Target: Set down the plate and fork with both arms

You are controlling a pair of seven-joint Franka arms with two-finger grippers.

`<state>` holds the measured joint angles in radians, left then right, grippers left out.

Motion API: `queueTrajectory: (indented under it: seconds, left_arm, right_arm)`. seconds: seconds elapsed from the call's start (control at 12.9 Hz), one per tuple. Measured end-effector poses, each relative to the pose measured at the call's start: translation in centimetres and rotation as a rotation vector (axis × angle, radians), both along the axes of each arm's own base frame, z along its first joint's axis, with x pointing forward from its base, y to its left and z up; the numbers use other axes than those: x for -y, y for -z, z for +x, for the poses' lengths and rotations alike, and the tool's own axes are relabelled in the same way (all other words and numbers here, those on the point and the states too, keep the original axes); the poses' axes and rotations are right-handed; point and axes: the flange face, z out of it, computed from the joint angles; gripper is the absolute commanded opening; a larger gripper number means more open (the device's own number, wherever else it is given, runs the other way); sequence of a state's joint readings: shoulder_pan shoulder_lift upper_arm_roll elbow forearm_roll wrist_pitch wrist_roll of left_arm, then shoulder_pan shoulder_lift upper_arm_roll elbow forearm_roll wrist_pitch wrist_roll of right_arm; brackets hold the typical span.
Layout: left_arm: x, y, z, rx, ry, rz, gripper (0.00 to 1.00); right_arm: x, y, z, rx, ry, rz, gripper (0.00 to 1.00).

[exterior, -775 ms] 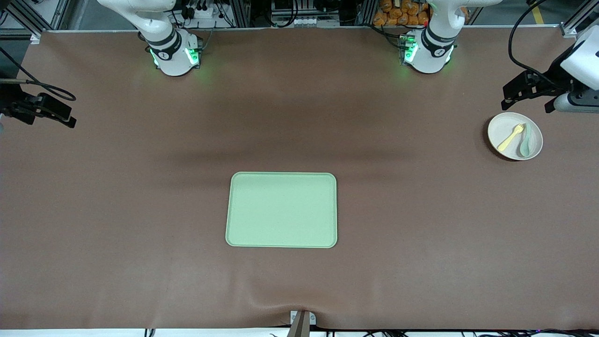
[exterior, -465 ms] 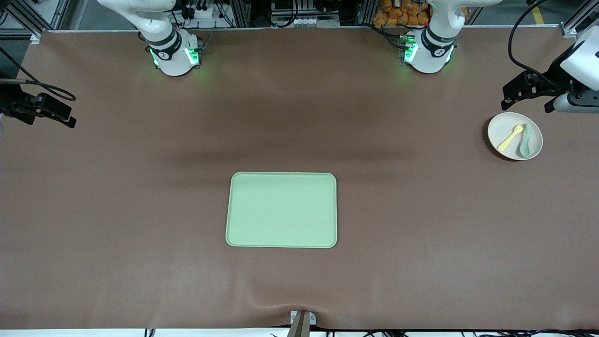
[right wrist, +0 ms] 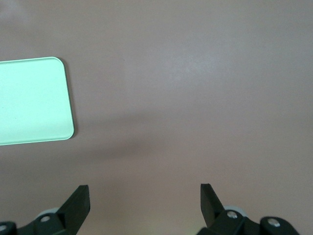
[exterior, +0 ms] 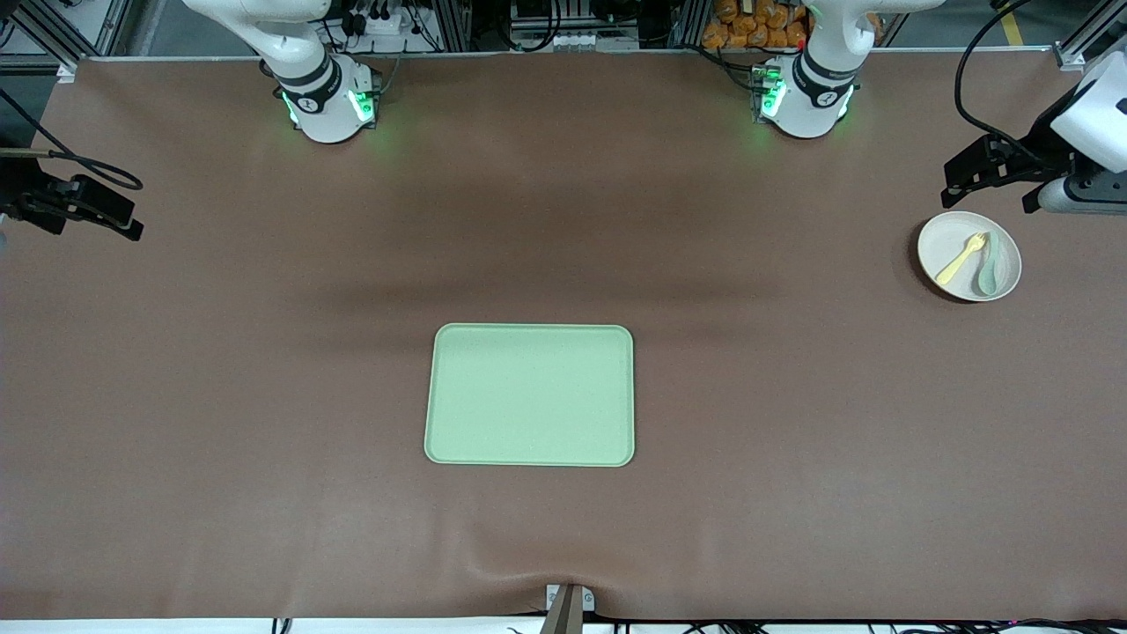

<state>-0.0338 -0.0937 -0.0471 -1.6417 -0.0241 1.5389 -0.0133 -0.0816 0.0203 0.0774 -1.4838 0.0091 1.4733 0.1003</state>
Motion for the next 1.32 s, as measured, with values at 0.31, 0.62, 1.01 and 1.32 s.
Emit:
queueTrajectory:
  seconds: [0.31, 0.62, 1.01, 1.32]
  left_arm:
    - [-0.2, 0.1, 0.0, -0.003, -0.038, 0.000, 1.00]
    - [-3.4, 1.4, 0.1, -0.059, -0.165, 0.015, 1.00]
    - [-10.8, 9.1, 3.0, -0.203, -0.260, 0.153, 1.00]
    - [-18.2, 13.3, 3.3, -0.285, -0.331, 0.185, 1.00]
  right_arm:
    - [0.0, 0.0, 0.0, 0.000, 0.000, 0.000, 1.00]
    - [0.0, 0.0, 0.0, 0.000, 0.000, 0.000, 1.00]
    - [0.0, 0.0, 0.0, 0.000, 0.001, 0.000, 1.00]
    - [0.1, 0.0, 0.0, 0.000, 0.001, 0.000, 1.00]
